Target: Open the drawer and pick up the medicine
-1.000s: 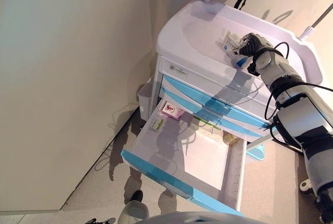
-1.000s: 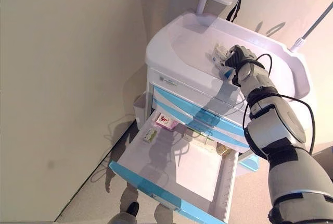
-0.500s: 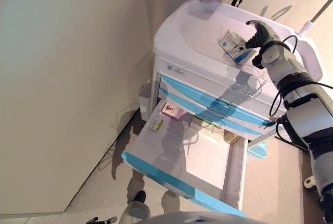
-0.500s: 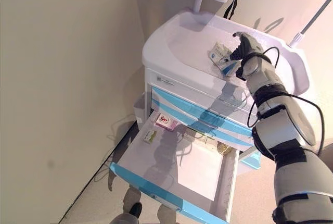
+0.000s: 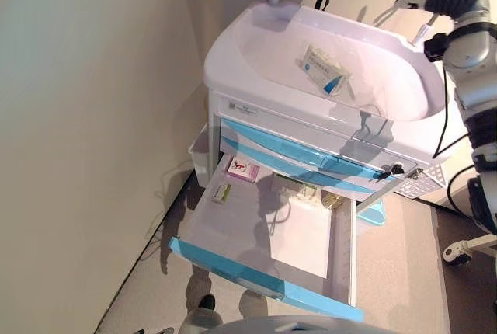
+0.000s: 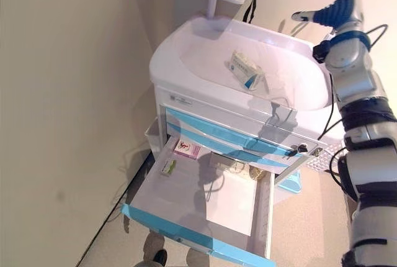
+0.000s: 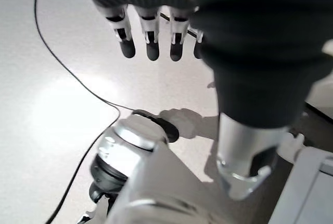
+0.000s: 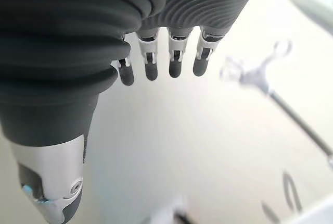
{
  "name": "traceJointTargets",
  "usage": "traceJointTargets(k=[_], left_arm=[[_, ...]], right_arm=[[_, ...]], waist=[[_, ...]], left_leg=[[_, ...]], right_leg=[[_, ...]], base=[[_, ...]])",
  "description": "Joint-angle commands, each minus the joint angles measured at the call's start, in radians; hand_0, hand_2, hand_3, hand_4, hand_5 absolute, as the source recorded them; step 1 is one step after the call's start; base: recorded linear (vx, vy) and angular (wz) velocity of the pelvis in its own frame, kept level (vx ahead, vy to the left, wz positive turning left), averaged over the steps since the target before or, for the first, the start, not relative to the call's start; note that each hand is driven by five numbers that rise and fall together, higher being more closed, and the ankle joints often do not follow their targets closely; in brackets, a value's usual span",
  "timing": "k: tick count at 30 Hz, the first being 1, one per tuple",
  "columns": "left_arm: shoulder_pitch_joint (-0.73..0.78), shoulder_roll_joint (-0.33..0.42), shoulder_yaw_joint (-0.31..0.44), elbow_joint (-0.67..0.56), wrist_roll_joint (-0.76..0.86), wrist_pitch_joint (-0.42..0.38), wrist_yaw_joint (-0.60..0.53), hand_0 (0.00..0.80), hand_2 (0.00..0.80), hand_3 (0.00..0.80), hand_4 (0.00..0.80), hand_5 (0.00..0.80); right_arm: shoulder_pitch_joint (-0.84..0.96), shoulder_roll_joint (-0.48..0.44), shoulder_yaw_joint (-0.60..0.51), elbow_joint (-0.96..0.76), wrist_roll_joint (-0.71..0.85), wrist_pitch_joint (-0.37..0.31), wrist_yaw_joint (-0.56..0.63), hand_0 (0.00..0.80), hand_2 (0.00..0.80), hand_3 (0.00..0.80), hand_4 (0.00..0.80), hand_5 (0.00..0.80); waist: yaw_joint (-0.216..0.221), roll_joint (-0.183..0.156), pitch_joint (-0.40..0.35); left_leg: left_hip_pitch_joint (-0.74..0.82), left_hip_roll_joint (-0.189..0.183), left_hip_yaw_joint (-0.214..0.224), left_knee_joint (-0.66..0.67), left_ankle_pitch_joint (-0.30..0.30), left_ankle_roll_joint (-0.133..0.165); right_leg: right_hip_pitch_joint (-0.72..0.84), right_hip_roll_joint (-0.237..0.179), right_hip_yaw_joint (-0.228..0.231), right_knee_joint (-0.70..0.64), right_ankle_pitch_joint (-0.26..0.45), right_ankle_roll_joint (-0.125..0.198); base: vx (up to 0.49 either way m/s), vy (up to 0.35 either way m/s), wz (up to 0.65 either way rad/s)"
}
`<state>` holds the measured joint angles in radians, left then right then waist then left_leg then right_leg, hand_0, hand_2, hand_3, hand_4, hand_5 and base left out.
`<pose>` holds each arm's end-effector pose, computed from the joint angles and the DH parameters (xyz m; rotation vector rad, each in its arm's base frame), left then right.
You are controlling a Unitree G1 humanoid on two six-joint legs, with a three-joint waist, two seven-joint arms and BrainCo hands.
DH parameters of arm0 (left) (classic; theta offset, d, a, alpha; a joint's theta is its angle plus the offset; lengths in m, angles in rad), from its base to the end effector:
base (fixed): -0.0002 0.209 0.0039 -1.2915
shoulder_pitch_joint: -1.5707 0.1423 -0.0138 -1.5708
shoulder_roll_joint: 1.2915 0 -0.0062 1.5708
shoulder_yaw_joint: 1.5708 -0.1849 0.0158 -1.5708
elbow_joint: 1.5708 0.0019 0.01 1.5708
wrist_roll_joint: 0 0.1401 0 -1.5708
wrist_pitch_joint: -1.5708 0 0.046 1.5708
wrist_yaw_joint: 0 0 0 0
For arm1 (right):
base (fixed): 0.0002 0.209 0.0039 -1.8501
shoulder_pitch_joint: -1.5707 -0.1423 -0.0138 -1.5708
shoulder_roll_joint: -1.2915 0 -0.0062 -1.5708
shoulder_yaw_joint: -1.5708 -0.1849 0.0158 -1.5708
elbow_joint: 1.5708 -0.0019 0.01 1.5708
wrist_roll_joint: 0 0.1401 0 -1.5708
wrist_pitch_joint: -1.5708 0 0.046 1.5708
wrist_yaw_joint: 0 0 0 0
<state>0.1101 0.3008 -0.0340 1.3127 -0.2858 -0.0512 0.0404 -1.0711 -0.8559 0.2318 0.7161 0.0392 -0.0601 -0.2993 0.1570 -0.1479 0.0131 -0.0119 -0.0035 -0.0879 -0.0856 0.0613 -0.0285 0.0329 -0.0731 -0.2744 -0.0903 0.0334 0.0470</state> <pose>0.0176 0.2569 -0.1170 0.0713 1.3215 0.4110 0.3295 -0.2816 0.2800 -0.7236 -0.5002 -0.5196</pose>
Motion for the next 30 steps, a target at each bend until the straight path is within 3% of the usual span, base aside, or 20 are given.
traceJointTargets(k=[1,3,7,11,15,20,24,30], left_arm=[[-0.032,-0.008,0.014,0.06,0.064,0.002,0.014,0.0,0.0,0.0,0.0,0.0],[-0.036,-0.029,0.017,0.051,0.083,0.006,0.021,0.0,0.0,0.0,0.0,0.0],[-0.036,-0.04,0.012,0.037,0.098,0.008,0.02,0.0,0.0,0.0,0.0,0.0],[-0.041,-0.043,0.009,0.029,0.123,0.011,0.02,0.0,0.0,0.0,0.0,0.0],[-0.045,-0.05,0.013,0.008,0.158,0.008,0.018,0.0,0.0,0.0,0.0,0.0],[-0.043,-0.046,0.01,0.008,0.177,0.006,0.011,0.0,0.0,0.0,0.0,0.0],[-0.045,-0.04,-0.003,0.009,0.209,0.009,-0.003,0.0,0.0,0.0,0.0,0.0],[-0.03,-0.031,0.01,0.014,0.23,0.016,-0.014,0.0,0.0,0.0,0.0,0.0]], right_arm=[[0.044,-0.049,-0.052,-0.073,0.093,-0.076,-0.073,0.0,0.0,0.0,0.0,0.0],[0.182,-0.032,-0.164,-0.157,0.111,-0.103,-0.102,0.0,0.0,0.0,0.0,0.0],[0.416,0.014,-0.318,-0.212,0.175,-0.125,-0.096,0.0,0.0,0.0,0.0,0.0],[0.614,0.077,-0.433,-0.279,0.176,-0.126,-0.095,0.0,0.0,0.0,0.0,0.0],[0.848,0.161,-0.533,-0.242,0.113,-0.099,-0.092,0.0,0.0,0.0,0.0,0.0],[0.941,0.211,-0.521,-0.078,0.064,-0.063,-0.087,0.0,0.0,0.0,0.0,0.0],[1.007,0.284,-0.429,0.123,0.033,-0.03,-0.008,0.0,0.0,0.0,0.0,0.0],[1.08,0.341,-0.327,0.214,-0.043,0.001,0.08,0.0,0.0,0.0,0.0,0.0]], waist=[[-0.008,0.015,-0.015],[-0.032,0.04,-0.022],[-0.049,0.057,-0.028],[-0.067,0.07,-0.033],[-0.099,0.092,-0.031],[-0.11,0.099,-0.031],[-0.124,0.107,-0.02],[-0.133,0.114,-0.006]], left_leg=[[0.001,-0.019,0.035,-0.002,-0.044,0.014],[0.011,-0.019,0.052,-0.002,-0.049,0.016],[0.022,-0.016,0.079,-0.002,-0.054,0.016],[0.028,-0.014,0.096,-0.002,-0.056,0.017],[0.04,-0.014,0.111,-0.002,-0.06,0.019],[0.043,-0.013,0.122,-0.002,-0.058,0.017],[0.042,-0.008,0.135,-0.002,-0.053,0.014],[0.05,-0.005,0.141,-0.002,-0.051,0.014]], right_leg=[[-0.008,-0.005,0.01,0.031,0.006,0.062],[-0.006,-0.005,0.025,0.03,0.005,0.063],[-0.005,-0.004,0.05,0.027,0.008,0.064],[-0.007,-0.002,0.064,0.027,0.01,0.064],[-0.005,0.0,0.079,0.029,0.009,0.063],[-0.004,0.002,0.086,0.027,0.011,0.062],[-0.013,0.007,0.096,0.026,0.017,0.059],[-0.014,0.011,0.105,0.03,0.015,0.055]], base=[[-0.003,0.014,-0.15],[-0.015,0.018,-0.21],[-0.032,0.009,-0.21],[-0.025,0.001,-0.21],[-0.023,-0.01,-0.19],[-0.032,-0.023,-0.14],[-0.046,-0.027,-0.08],[0.001,-0.021,-0.08]])
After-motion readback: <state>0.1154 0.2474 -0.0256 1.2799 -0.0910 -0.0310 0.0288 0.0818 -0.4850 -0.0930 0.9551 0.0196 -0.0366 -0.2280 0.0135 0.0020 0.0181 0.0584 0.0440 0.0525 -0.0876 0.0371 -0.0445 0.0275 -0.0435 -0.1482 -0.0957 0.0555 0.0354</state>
